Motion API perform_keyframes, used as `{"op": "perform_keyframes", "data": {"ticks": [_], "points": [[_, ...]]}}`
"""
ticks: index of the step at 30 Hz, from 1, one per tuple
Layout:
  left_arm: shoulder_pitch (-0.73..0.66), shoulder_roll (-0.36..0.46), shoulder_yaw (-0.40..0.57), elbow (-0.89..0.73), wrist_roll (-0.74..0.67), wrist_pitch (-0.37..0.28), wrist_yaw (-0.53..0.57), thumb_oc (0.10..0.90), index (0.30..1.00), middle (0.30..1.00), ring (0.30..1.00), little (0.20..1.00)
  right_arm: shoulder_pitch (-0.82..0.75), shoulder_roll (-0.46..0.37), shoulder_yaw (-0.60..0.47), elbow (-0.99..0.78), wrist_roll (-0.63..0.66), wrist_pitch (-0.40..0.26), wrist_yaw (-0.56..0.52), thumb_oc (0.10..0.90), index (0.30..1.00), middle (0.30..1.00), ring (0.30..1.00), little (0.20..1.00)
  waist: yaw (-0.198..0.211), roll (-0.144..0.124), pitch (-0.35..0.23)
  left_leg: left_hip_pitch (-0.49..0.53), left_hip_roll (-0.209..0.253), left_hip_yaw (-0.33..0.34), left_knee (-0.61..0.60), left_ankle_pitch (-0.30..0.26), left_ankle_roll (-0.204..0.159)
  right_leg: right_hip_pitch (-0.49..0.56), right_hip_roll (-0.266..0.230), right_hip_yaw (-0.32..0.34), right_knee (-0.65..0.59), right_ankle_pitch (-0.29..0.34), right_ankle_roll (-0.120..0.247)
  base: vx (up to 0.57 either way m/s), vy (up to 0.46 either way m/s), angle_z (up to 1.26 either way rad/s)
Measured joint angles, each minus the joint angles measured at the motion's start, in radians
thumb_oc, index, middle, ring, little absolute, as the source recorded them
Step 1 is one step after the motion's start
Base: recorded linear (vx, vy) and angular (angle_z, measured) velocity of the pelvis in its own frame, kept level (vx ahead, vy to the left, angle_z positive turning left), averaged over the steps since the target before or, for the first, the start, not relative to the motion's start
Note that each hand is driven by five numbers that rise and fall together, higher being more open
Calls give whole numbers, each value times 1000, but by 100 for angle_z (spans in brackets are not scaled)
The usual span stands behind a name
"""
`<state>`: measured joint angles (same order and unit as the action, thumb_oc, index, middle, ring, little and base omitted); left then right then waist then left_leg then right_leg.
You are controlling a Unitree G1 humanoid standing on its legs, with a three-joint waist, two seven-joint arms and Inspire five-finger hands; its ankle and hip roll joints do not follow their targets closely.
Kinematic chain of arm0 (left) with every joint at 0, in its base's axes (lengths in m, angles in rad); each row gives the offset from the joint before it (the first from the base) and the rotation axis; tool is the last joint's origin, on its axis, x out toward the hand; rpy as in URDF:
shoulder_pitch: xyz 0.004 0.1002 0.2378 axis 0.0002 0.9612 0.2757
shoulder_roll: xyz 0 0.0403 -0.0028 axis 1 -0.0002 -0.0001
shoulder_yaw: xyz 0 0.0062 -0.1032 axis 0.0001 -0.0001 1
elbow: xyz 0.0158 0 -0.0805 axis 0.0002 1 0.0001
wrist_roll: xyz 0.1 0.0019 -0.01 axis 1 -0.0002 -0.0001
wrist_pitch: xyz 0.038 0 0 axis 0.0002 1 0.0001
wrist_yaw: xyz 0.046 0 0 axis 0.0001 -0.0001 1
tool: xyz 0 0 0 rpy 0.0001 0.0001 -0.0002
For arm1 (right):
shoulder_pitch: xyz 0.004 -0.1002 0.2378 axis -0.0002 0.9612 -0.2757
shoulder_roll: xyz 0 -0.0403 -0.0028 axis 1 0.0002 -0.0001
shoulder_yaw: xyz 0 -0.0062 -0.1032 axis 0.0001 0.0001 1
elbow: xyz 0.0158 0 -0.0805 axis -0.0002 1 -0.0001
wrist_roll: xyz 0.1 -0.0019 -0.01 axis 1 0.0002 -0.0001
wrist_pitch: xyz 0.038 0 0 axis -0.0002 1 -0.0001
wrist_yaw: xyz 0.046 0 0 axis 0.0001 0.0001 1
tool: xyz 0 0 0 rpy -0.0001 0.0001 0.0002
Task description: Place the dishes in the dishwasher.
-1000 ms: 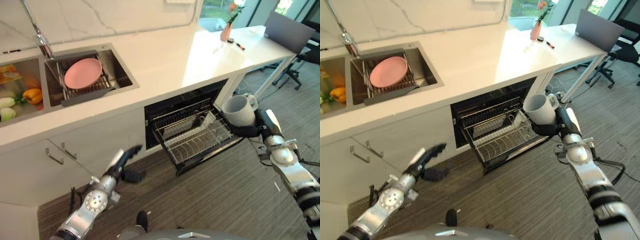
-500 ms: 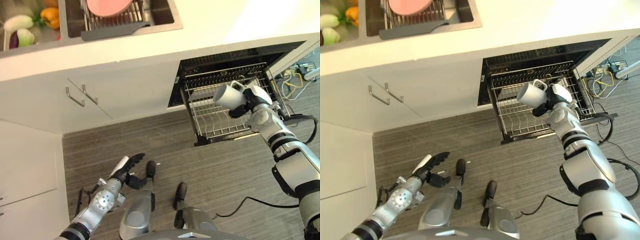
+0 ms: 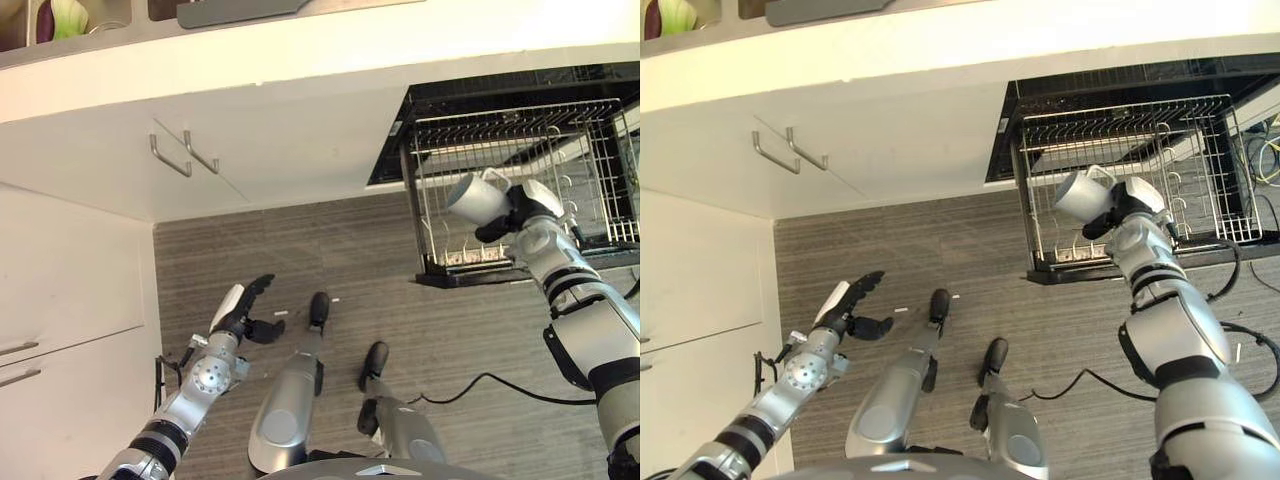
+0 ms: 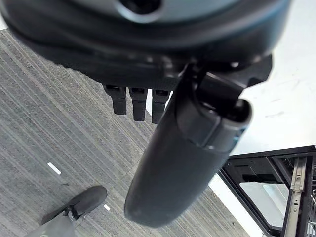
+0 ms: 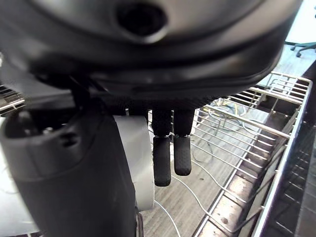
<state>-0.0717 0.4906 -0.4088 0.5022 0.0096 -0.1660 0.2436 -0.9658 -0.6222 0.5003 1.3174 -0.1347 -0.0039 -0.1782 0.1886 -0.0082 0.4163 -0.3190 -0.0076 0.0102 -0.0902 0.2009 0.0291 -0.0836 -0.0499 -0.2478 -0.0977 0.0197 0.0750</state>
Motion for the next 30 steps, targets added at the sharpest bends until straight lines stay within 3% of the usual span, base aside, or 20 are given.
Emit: {"op": "perform_keyframes", "data": {"ticks": [1,12,16,19,22,24,25,27,30], "points": [[-1,-2,0,0,0,0,5,800,900,900,900,900,-1,0,0,-11,1,-3,-1,800,900,900,900,900,1,0,0,0,0,-1,0,1,-1,1,0,0,0,0,0,0,0,0],[-21,-7,3,9,0,1,18,800,900,900,900,900,-5,0,-1,-65,21,-7,0,800,900,900,900,900,-3,-9,-6,23,2,-15,0,11,2,27,4,-1,5,0,0,9,-2,2],[-16,-5,16,34,0,0,19,800,900,900,900,900,-4,1,0,-127,21,-8,0,800,900,900,900,900,-12,-38,-23,54,10,13,0,7,-3,46,5,28,6,0,0,3,4,-21],[8,-3,39,58,1,1,18,800,900,900,900,900,17,6,1,-224,21,-8,0,800,900,900,900,900,-37,-79,-48,80,21,36,0,0,-12,59,9,53,5,0,0,-2,3,-26],[22,-10,44,136,6,-1,18,800,900,900,900,900,101,3,-18,-423,21,-1,-2,800,900,900,900,900,-61,-113,-79,106,34,67,0,-14,-27,72,14,84,5,0,0,15,23,-33],[26,-72,86,280,35,10,22,800,900,900,900,900,303,7,-116,-805,20,-6,-10,800,900,900,900,900,-108,-124,-91,140,40,90,1,-25,-29,97,14,105,3,0,0,36,16,-29],[22,-113,120,374,42,22,33,800,900,900,900,900,491,110,-292,-1013,21,-52,-31,800,900,900,900,900,-106,-115,-101,164,40,90,0,-25,-22,121,14,111,3,-2,3,19,-18,-15],[38,-155,145,433,41,37,42,800,900,900,900,900,630,170,-315,-1156,66,-106,-64,800,900,900,900,900,-129,-111,-116,180,39,98,-1,-42,-33,136,13,120,1,-3,1,53,-29,-12],[14,-260,258,600,26,37,49,800,900,900,900,900,877,277,-409,-1343,232,-134,-34,800,900,900,900,900,-146,-71,-144,191,38,91,-6,-46,-35,152,13,114,0,-10,-11,28,-22,2]]}}
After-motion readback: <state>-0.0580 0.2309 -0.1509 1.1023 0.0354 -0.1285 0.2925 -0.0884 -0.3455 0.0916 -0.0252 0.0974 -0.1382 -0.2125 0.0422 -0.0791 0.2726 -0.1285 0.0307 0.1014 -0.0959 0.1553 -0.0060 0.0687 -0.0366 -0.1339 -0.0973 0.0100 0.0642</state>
